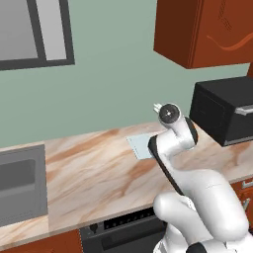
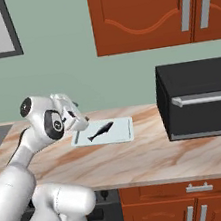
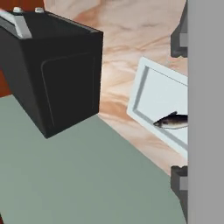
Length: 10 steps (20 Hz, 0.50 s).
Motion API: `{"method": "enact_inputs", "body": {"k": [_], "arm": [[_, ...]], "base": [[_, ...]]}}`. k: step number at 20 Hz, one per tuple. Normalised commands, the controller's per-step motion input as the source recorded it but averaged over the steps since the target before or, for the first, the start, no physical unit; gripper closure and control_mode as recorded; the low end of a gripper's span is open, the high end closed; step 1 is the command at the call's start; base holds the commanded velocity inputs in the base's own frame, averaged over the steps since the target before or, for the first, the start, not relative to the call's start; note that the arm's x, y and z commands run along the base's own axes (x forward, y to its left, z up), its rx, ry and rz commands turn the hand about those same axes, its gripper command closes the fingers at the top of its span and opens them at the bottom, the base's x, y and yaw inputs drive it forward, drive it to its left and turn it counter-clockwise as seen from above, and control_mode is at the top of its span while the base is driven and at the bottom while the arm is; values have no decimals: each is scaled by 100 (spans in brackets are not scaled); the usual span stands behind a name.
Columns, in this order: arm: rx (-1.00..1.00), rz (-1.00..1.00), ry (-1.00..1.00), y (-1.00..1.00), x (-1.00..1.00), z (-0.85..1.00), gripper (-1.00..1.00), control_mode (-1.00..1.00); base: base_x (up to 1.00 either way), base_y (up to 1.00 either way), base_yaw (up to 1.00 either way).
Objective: Take the fish out of the fridge, briefly rinse it in the sink, and place it on the tray next to the sink.
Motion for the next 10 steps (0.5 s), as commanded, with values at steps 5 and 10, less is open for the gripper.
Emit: {"method": "enact_inputs", "body": {"k": [5,10], "arm": [[-6,3,-17,9,-100,19,-100,-100],[-4,0,-52,1,-100,13,-100,-100]], "base": [[0,0,0],[0,0,0]]}}
